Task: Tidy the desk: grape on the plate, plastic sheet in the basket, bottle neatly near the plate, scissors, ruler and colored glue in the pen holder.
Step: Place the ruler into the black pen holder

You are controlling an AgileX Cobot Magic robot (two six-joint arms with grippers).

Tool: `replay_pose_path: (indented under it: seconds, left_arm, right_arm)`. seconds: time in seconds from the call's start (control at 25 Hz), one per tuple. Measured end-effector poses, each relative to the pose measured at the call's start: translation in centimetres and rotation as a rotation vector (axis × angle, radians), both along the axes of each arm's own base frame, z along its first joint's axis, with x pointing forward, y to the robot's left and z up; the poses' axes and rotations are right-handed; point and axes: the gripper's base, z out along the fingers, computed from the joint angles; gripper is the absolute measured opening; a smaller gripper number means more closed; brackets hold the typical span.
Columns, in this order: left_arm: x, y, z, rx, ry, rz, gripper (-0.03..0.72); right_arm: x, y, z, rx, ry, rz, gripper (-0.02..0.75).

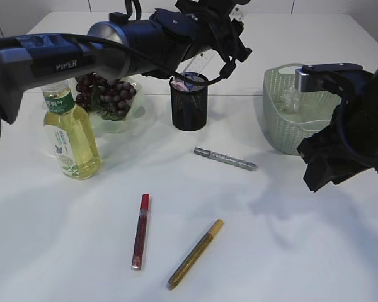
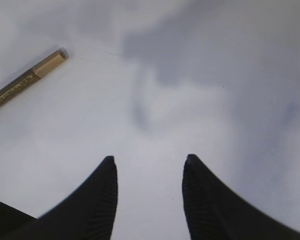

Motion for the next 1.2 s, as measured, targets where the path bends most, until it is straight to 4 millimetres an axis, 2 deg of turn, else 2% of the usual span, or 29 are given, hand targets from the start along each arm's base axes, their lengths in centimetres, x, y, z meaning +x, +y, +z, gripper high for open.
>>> replay_pose_path:
  seconds: [1.2]
  left_arm:
    - [0.4, 0.1, -1.8, -0.033, 0.047, 0.044, 0.279]
  right_arm:
    - [0.0, 0.0, 0.0, 0.003, -0.001, 0.006, 0.349]
